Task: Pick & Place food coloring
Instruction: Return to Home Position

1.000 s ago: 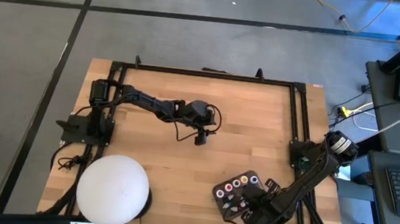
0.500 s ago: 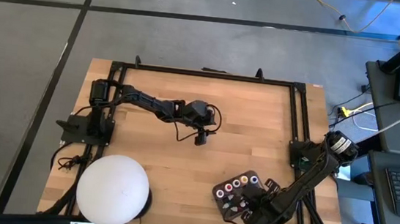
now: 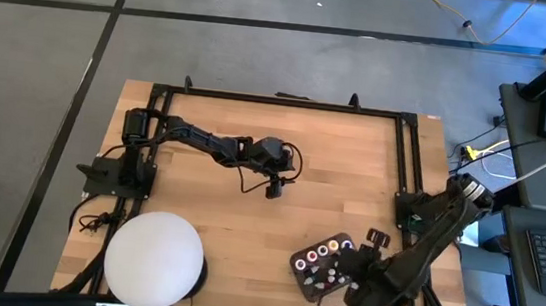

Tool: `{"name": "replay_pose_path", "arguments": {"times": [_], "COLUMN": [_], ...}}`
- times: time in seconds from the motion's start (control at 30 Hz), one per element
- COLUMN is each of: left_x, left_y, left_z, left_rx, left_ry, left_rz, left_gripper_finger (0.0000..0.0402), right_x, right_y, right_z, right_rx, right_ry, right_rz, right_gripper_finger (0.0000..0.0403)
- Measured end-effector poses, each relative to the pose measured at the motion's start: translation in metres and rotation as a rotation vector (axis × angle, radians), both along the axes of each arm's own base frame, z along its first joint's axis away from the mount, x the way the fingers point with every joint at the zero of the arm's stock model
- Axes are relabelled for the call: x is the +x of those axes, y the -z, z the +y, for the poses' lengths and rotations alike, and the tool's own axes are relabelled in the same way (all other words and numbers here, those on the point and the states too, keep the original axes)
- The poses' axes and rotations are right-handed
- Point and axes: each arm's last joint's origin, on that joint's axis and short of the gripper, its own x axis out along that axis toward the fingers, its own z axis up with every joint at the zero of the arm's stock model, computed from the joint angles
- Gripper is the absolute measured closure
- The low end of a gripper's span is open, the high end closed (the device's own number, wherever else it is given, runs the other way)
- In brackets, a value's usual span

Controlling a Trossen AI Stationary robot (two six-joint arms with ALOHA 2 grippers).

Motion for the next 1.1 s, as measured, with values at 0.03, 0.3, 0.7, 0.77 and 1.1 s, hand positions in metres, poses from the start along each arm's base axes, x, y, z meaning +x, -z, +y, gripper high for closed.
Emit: {"name": "replay_pose_path", "arguments": {"times": [0.03, 0.3, 0.7, 0.77, 1.1], "left_x": [0.000, 0.007, -0.045, -0.065, -0.148], "left_y": [0.000, -0.013, -0.060, -0.062, -0.058], "left_z": [0.000, -0.002, 0.027, 0.030, 0.027], "left_rx": [-0.005, -0.134, -0.177, -0.160, -0.181], "left_ry": [-0.004, 0.090, 0.174, 0.131, -0.019], "left_rz": [0.000, -0.152, -0.473, -0.496, -0.556], "left_gripper_finger": [0.0212, 0.0208, 0.0209, 0.0208, 0.0211], "right_x": [-0.001, -0.034, -0.086, -0.096, -0.131], "right_y": [-0.007, -0.031, -0.004, 0.000, 0.025], "right_z": [0.001, -0.037, -0.137, -0.150, -0.188], "right_rx": [-0.025, -0.192, 0.183, 0.201, 0.159], "right_ry": [-0.045, -0.247, -0.459, -0.498, -0.596], "right_rz": [-0.026, -0.244, -0.839, -0.951, -1.228], "right_gripper_finger": [0.0280, 0.0279, 0.0279, 0.0279, 0.0279]}}
